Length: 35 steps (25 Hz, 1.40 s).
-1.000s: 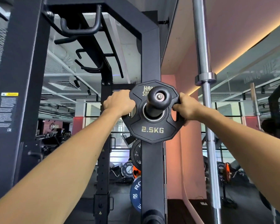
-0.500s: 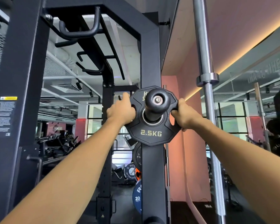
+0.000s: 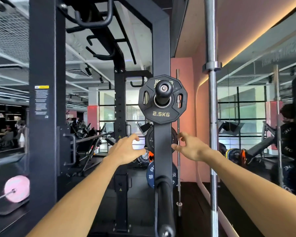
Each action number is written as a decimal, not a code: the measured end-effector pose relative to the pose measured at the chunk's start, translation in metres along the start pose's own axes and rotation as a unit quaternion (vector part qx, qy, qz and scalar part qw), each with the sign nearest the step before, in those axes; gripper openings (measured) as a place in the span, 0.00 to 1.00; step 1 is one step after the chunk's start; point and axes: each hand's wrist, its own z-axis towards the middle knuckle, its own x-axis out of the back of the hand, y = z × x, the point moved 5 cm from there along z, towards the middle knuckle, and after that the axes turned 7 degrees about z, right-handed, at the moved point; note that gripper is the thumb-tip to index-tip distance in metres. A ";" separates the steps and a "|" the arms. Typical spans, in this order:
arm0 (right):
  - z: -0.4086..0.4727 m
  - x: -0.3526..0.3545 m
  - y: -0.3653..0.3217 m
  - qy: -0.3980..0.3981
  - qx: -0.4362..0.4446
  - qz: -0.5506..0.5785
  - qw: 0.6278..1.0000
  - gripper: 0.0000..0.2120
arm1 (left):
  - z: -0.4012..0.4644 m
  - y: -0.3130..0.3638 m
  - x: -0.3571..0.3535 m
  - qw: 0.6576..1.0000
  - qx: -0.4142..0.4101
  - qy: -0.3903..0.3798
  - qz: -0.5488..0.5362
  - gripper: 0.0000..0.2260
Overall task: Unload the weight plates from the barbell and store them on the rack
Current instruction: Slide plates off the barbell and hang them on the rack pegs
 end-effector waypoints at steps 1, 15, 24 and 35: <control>-0.012 -0.005 -0.008 -0.009 0.014 0.005 1.000 0.29 | -0.011 -0.004 0.004 1.000 0.008 0.004 -0.006 0.25; -0.105 -0.087 -0.233 -0.092 0.194 0.095 0.972 0.33 | -0.202 -0.154 0.176 0.984 0.159 0.064 0.058 0.27; -0.178 -0.185 -0.440 -0.152 0.254 0.141 0.945 0.33 | -0.360 -0.295 0.318 0.957 0.244 0.081 0.137 0.29; -0.241 -0.289 -0.656 -0.192 0.311 0.173 0.915 0.31 | -0.492 -0.454 0.429 0.931 0.309 0.104 0.163 0.30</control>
